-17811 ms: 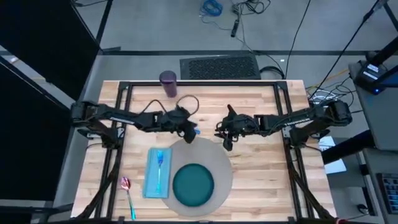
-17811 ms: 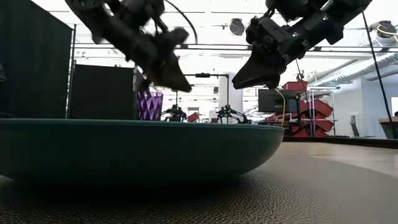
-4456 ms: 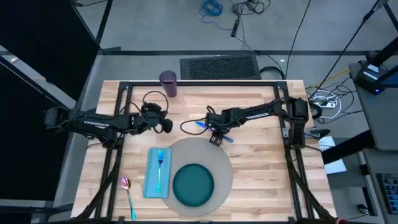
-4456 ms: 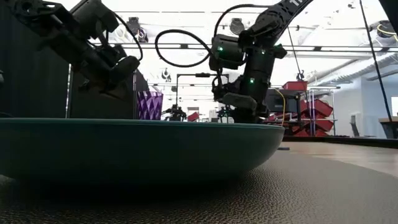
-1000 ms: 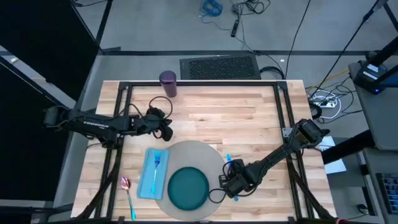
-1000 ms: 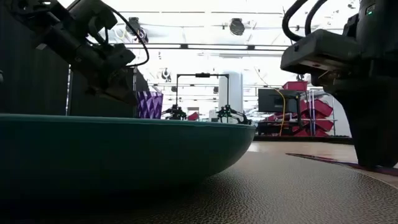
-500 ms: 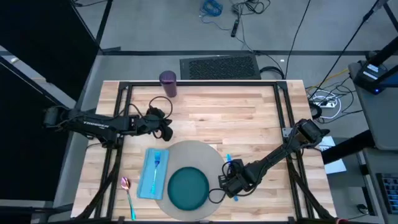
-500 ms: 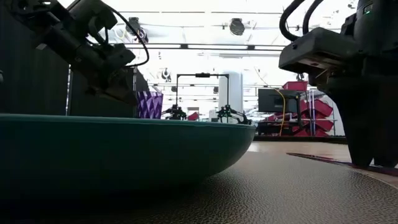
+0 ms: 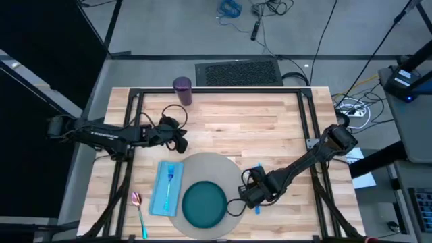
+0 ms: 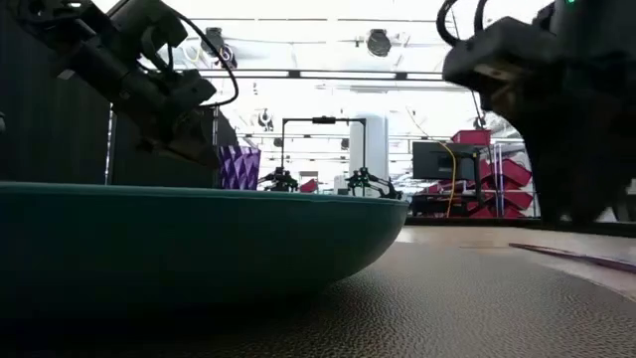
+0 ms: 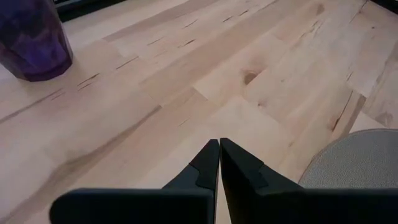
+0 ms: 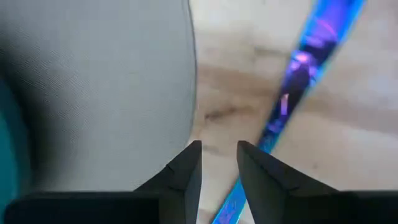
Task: Set table place
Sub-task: Move the blue table knife to the right of gray placemat
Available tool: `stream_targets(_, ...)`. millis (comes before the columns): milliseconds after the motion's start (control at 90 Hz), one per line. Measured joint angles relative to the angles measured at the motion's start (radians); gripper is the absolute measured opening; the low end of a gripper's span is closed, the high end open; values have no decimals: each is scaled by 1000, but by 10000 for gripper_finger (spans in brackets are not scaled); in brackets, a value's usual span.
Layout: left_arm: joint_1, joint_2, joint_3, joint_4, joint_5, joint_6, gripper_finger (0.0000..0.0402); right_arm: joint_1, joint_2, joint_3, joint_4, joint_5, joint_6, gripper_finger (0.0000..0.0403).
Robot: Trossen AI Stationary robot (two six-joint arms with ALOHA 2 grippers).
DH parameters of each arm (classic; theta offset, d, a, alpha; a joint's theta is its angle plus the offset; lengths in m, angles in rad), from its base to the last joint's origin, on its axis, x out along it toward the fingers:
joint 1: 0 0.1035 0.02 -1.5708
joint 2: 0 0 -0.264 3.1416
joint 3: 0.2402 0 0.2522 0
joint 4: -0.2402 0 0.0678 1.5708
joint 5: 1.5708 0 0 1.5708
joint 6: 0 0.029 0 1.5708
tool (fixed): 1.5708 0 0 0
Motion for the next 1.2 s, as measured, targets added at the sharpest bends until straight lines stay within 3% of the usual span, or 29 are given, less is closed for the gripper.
stream_targets(244,0,0,0,0,0,2,0,-2,-66,3,-4,44,-36,94)
stream_targets(544,0,0,0,0,0,2,0,37,41,4,-33,6,127,93)
stream_targets(1200,0,0,0,0,0,-3,0,37,81,4,-93,-35,148,93)
